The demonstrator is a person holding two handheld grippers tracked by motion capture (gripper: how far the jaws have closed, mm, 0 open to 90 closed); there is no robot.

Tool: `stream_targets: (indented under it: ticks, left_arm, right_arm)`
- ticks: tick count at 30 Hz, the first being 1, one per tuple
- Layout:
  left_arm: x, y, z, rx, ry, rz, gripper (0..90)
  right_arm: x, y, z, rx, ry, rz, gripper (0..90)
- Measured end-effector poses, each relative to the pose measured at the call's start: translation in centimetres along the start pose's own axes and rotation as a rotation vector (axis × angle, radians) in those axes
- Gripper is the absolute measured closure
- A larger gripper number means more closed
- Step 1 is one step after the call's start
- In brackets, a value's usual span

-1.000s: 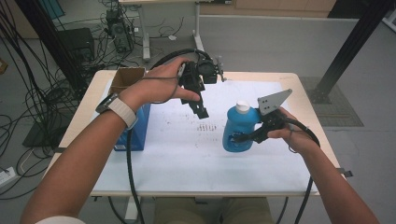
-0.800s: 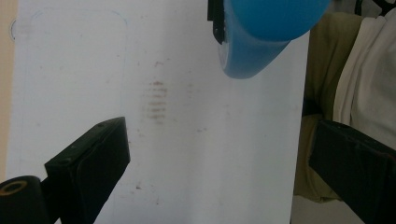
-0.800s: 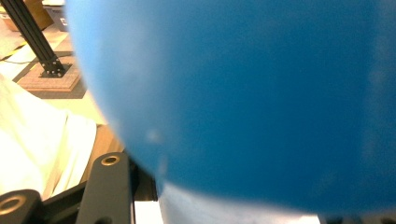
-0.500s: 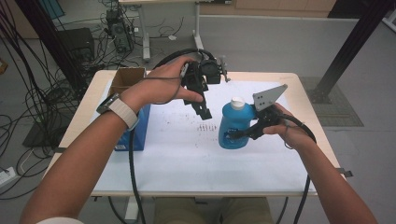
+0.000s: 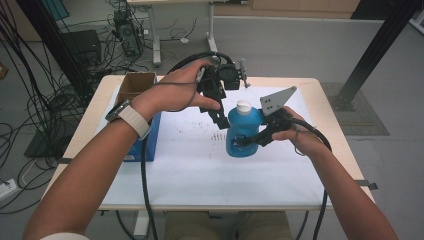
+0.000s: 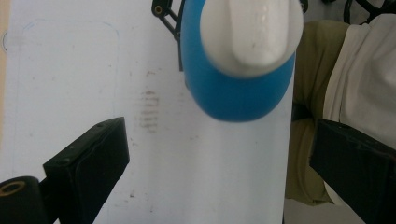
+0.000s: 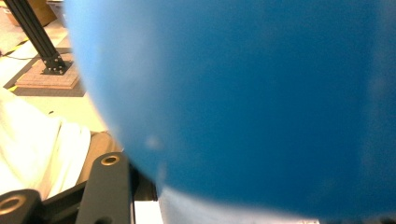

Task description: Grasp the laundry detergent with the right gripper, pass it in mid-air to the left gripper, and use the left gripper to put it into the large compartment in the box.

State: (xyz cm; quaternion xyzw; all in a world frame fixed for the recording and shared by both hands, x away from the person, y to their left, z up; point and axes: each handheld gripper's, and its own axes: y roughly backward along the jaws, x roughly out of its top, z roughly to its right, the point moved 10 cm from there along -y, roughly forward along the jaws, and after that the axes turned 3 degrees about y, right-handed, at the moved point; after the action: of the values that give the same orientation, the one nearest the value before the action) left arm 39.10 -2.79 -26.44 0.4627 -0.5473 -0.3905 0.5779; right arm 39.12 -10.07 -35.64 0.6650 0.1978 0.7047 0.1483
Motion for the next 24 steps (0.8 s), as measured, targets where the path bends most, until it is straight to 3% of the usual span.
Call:
stream_targets:
  ticks: [24]
  left_arm:
    - [1.1,-0.4,0.0,-0.006,-0.008,-0.026,5.5]
  right_arm:
    - [1.0,-1.6,0.5,0.020,0.008,-0.009,43.4]
